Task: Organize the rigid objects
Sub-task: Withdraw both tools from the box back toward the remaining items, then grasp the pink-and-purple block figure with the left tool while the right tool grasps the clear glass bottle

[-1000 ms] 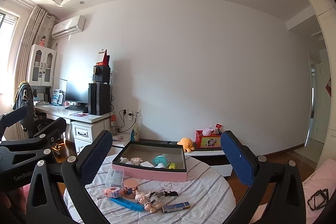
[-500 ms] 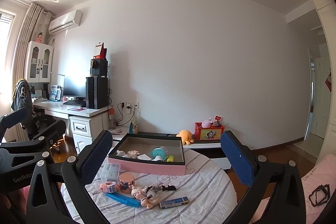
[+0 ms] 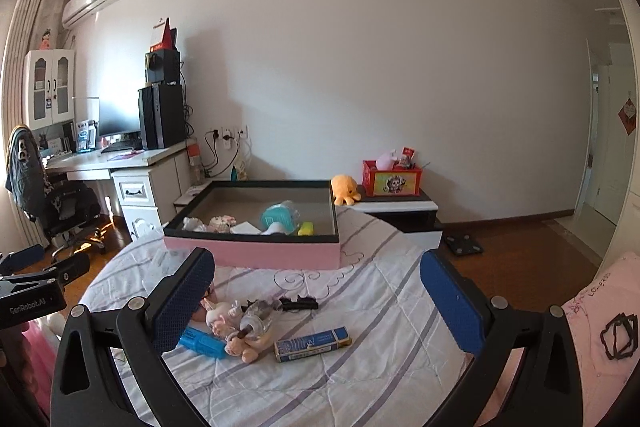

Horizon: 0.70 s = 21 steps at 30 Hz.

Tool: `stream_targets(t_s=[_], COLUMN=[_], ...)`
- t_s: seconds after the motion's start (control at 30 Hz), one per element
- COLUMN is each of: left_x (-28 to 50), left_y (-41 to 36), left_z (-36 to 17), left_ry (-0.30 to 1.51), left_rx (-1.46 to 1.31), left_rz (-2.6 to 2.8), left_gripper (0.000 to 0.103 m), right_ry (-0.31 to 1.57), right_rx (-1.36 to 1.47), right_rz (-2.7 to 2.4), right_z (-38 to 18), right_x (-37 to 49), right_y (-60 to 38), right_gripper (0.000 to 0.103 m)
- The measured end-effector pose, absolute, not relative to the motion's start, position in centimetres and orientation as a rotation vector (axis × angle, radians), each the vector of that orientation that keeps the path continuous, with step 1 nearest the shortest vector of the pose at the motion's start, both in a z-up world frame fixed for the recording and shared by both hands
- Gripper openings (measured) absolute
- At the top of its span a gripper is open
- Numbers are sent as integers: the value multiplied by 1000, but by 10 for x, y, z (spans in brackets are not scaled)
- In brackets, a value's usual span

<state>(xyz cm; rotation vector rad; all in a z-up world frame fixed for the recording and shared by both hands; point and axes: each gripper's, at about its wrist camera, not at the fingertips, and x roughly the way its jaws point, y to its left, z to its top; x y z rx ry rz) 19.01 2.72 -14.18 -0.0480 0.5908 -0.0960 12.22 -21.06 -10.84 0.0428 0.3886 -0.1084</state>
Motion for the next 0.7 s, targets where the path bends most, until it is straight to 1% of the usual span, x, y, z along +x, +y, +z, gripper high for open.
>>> stream_targets(t_s=[0.23, 0.5, 0.57, 0.6, 0.67, 0.7], left_x=[235, 271, 276, 277, 277, 277], left_y=[0, -8, -9, -10, -8, -7], left_z=[-191, -219, -224, -224, -223, -222], left_ry=[751, 841, 856, 862, 849, 844], left_rx=[9, -22, -34, -41, -66, -75], left_rz=[-126, -150, -169, -180, -204, -212], left_gripper=[103, 103, 101, 99, 88, 77], right_ry=[500, 577, 589, 596, 606, 613], right_rx=[54, 61, 56, 54, 53, 51], right_rz=[-101, -103, -100, -94, -80, -73], right_z=[-149, -172, -176, -177, -179, -180], right_x=[162, 186, 189, 191, 192, 194], right_y=[-219, -230, -229, -228, -224, -222], right_gripper=[103, 103, 103, 103, 103, 103])
